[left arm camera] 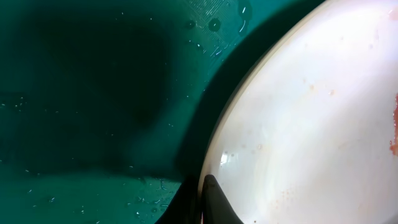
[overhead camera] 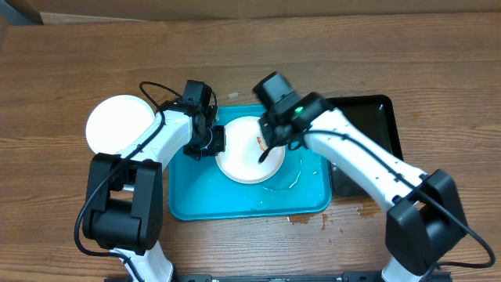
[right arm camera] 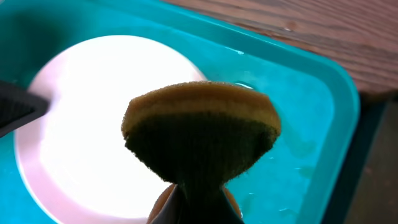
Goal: Clean dirty plates on tray and stack at the side
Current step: 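Lift the sponge and move it left onto the white plate, then scrub the white plate with the sponge while the left gripper holds it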
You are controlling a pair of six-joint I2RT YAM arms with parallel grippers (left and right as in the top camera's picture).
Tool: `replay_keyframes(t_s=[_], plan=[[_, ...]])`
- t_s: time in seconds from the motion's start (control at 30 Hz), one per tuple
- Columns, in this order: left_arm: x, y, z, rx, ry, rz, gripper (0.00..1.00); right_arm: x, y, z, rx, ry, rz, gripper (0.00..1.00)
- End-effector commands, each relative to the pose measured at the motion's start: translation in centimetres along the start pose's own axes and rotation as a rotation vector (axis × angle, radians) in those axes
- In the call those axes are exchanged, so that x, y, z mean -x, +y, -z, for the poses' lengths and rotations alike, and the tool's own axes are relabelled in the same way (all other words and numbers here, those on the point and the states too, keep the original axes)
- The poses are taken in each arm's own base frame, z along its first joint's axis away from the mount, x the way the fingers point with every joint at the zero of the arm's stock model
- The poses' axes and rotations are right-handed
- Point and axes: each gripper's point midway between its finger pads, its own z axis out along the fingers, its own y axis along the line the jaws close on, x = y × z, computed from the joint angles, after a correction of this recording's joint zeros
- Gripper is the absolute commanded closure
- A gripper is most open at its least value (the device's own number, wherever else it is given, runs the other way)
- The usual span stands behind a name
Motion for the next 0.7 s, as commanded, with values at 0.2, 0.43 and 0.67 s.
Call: replay_keyframes(t_s=[0.2, 0.43, 0.67], plan=[[0.1, -0.2, 0.0, 0.000, -0.002, -0.015, 0.95, 0.1, 0.1, -3.0, -0.087, 0.003, 0.037, 0.96], [-0.1, -0.2, 0.0, 0.001, 0.003, -0.014, 0.95, -1.1, 0.2, -6.0, -0.104, 0.062, 0.043, 0.96], [-0.1, -0.2, 0.0, 0.002, 0.004, -0.014, 0.96, -2.7, 0.8, -8.5, -0.084, 0.131, 0.017, 0.96]])
